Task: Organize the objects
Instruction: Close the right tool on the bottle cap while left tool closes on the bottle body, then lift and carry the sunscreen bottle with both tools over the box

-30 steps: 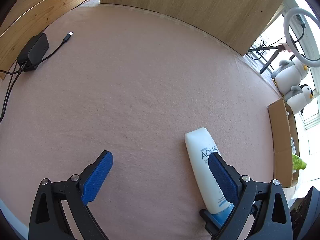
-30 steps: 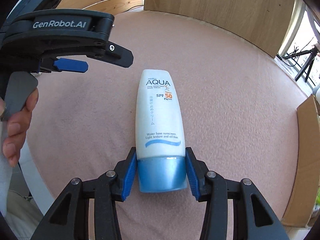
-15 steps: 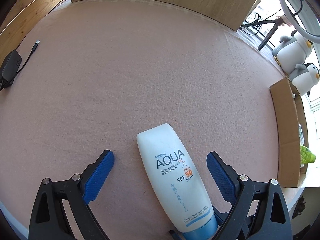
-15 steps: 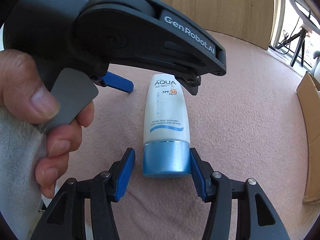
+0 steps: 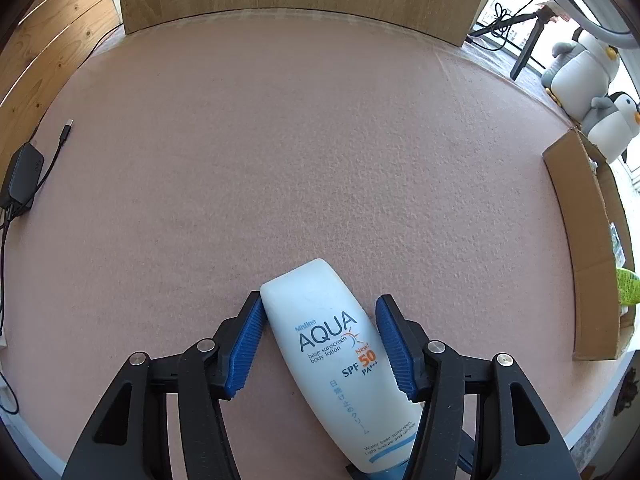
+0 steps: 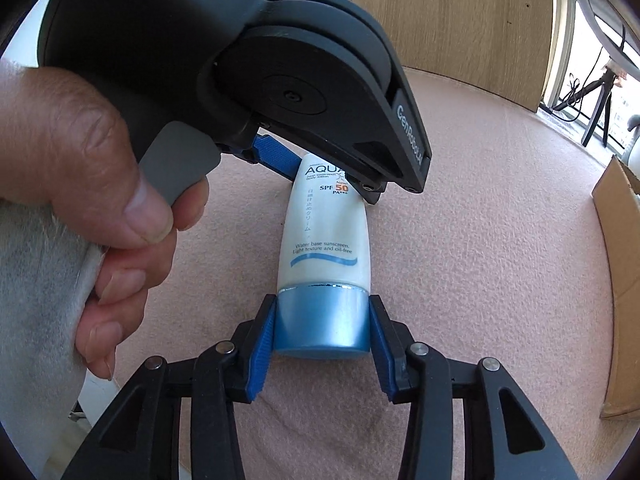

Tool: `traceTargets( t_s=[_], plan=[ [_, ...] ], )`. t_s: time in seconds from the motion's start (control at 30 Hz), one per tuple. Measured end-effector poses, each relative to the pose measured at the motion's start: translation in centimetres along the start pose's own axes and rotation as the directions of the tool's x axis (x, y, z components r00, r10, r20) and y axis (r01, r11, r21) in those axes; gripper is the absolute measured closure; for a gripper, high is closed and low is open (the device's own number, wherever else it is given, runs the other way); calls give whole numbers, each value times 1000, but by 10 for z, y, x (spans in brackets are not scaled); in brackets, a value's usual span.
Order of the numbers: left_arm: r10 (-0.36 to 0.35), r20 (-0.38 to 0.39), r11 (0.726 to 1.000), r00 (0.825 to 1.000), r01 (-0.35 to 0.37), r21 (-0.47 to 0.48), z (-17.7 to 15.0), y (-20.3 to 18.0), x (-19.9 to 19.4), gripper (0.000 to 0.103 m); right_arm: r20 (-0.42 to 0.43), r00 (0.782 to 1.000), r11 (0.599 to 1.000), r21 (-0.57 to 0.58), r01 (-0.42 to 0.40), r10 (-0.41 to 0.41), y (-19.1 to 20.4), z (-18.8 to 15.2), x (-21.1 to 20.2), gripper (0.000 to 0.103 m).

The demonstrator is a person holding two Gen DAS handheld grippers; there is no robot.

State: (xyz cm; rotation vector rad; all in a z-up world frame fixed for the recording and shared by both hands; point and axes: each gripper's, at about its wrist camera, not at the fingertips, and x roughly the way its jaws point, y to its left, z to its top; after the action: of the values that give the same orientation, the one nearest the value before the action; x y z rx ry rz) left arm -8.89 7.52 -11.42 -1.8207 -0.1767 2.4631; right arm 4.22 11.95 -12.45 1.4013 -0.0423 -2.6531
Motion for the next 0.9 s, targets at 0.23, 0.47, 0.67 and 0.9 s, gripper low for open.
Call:
traceTargets(
  t_s=[0.23,0.47,0.67,0.9],
  plan=[
    [-20,24,1000,1000,20,-5,5,-6,-18,44,16,1000,1000,3,2,-2,2,1,-8,64],
    [-33,100,999,994,32,15,21,-14,-59,45,66,998,1000,2,18,-18,0,13,-28,64],
    [-44,161,999,986,38,38,18,-7,-97,45,130,991,999,-2,46,-46,3,21,-52,64],
    [-46,173,998,984,38,46,18,9,-96,45,159,986,998,-4,60,-59,3,36,-56,64]
  ],
)
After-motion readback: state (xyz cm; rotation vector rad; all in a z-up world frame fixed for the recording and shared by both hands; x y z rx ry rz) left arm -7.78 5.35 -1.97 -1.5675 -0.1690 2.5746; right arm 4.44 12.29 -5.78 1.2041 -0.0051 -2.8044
